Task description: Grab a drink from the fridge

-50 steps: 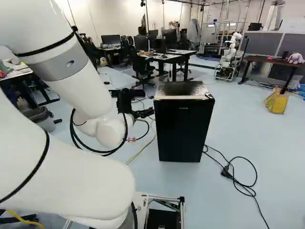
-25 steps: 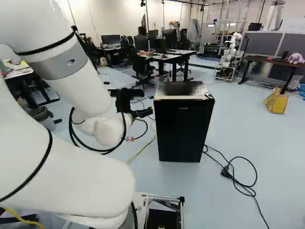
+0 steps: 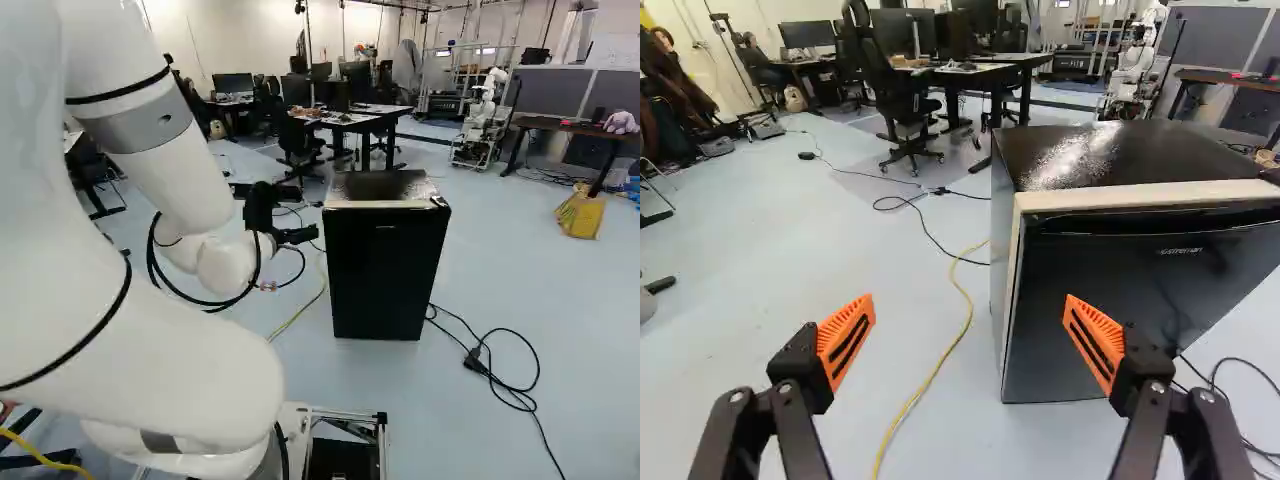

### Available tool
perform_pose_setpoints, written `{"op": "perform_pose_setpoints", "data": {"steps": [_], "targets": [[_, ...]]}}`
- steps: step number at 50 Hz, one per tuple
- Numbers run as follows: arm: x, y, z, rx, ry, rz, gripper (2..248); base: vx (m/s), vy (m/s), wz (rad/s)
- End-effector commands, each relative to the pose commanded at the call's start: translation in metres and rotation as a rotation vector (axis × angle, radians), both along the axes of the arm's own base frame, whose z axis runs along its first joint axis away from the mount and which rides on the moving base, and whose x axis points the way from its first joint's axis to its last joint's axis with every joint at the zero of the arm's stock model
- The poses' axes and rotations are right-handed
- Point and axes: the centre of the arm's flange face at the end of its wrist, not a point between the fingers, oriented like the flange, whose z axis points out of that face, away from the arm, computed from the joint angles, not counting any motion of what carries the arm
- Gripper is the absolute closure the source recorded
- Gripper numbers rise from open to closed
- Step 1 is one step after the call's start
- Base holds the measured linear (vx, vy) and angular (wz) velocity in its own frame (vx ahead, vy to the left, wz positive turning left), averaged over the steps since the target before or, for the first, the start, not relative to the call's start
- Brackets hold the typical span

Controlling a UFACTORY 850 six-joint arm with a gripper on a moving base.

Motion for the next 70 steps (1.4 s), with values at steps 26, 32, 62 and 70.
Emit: {"op": "perform_pose_setpoints", "data": {"steps": [26,32,62,70], "targets": [[0.032,0.016,-0.019,0.024,0.038,-0.074,3,0.0,0.0,0.0],[0.039,0.02,-0.024,0.027,0.038,-0.094,3,0.0,0.0,0.0],[0.073,0.04,-0.048,0.026,0.015,-0.204,3,0.0,0.0,0.0],[0.081,0.045,-0.055,0.023,0.006,-0.237,3,0.0,0.0,0.0]]}}
